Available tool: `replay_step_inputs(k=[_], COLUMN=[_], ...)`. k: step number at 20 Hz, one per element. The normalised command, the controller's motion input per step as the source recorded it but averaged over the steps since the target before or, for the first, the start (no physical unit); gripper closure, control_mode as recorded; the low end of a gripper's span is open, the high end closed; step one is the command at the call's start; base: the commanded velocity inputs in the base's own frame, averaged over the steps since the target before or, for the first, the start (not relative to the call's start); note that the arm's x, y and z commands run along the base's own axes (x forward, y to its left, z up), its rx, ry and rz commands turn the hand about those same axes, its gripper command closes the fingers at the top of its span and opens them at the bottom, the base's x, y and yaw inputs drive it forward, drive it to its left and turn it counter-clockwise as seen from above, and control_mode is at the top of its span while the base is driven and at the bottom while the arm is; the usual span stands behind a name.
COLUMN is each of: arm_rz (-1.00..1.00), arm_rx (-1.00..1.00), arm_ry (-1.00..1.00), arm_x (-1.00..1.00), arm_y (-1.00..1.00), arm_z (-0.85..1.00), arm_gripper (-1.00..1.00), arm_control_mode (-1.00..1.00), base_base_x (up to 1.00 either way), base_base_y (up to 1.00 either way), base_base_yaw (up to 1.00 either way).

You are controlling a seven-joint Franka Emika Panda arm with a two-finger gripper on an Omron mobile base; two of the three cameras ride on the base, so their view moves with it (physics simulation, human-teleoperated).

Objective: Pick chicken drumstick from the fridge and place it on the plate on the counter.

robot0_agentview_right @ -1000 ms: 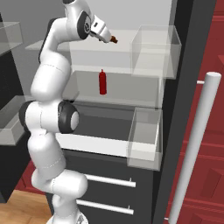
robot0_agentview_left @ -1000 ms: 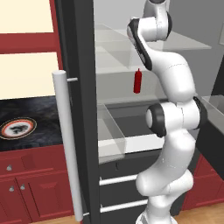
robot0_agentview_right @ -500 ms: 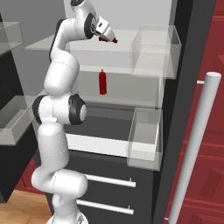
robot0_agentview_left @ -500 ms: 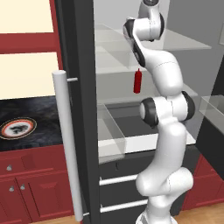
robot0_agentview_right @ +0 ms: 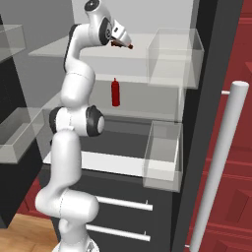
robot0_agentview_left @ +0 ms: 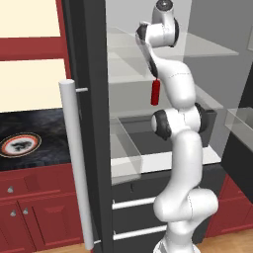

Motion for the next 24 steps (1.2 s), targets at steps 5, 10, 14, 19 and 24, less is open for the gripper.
replay_step_inputs(k=[5, 10, 14, 19, 24], arm_rz=[-0.03, -0.07, -0.12, -0.22, -0.28], arm_rx=[0.0, 0.0, -0.01, 0.0, 0.06], arm_ry=[0.0, 0.03, 0.16, 0.17, 0.05], arm_x=[0.31, 0.13, 0.0, -0.32, -0.96], arm_y=[-0.09, -0.14, -0.14, -0.27, -0.64], arm_z=[0.0, -0.25, -0.59, -0.79, -0.95], arm_gripper=[-1.0, -1.0, 1.0, 1.0, 1.0], arm_control_mode=[-1.0, -1.0, -1.0, -1.0, -1.0], base_base_x=[0.0, 0.0, 0.0, 0.0, 0.0], base_base_y=[0.0, 0.0, 0.0, 0.0, 0.0], base_base_yaw=[0.0, 0.0, 0.0, 0.0, 0.0])
